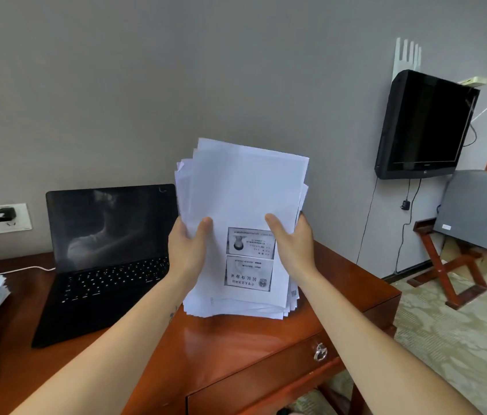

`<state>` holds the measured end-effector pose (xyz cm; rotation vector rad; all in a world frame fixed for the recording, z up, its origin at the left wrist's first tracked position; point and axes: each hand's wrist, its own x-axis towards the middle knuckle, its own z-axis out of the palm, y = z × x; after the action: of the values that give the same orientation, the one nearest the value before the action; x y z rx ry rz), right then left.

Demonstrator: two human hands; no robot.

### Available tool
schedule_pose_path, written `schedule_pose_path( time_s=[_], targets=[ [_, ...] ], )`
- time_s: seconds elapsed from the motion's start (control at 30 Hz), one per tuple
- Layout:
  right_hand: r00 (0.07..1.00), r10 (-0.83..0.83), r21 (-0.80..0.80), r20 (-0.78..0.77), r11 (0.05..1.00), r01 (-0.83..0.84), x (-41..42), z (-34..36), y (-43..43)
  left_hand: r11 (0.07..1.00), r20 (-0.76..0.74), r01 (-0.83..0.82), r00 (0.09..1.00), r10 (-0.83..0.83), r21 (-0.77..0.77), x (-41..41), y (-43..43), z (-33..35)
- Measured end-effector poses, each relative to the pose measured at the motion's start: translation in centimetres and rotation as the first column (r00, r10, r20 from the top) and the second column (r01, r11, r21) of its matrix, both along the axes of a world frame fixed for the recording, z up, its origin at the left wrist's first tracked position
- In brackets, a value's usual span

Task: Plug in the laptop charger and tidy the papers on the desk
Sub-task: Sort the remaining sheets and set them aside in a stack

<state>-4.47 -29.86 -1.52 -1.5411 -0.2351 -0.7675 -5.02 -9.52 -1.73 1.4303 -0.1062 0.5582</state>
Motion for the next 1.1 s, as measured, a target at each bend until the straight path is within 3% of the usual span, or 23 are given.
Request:
schedule_pose_path(
  time_s=[0.23, 0.37, 0.6, 0.83, 0.97, 1.1],
  targets=[
    [0.982, 0.027, -0.074, -0.185, 0.996, -0.041, -0.1, -4.4, -1.1, 0.989, -0.075, 0.012, 0.997, -0.001, 0.148, -0.1, 0.3, -3.5],
    [0.974, 0.021, -0.095, -0.225, 0.995, -0.043, -0.2, -5.4, -0.8, 0.991, -0.148, 0.036, 0.989, -0.016, 0.131, 0.0, 0.5, -3.7],
    [0.991, 0.001, -0.078, -0.133, 0.997, -0.011, -0.3, -3.5, -0.2, 0.994, -0.094, 0.064, 0.994, -0.056, 0.085, 0.2, 0.9, -2.6],
    [0.984, 0.071, 0.025, -0.165, 0.997, -0.068, -0.2, -4.4, -0.8, 0.995, -0.067, 0.064, 0.996, -0.060, 0.072, -0.3, 1.4, -1.3],
    [0.995, 0.057, 0.015, -0.084, 0.998, -0.056, 0.0, -1.3, -0.6, 0.987, -0.043, 0.144, 0.989, -0.141, 0.077, 0.3, 1.6, 1.3],
    [0.999, -0.013, -0.041, -0.029, 0.999, 0.012, 0.1, 2.1, -0.9, 0.990, -0.045, 0.121, 0.992, -0.119, 0.065, 0.5, 1.2, 1.4]
  ],
)
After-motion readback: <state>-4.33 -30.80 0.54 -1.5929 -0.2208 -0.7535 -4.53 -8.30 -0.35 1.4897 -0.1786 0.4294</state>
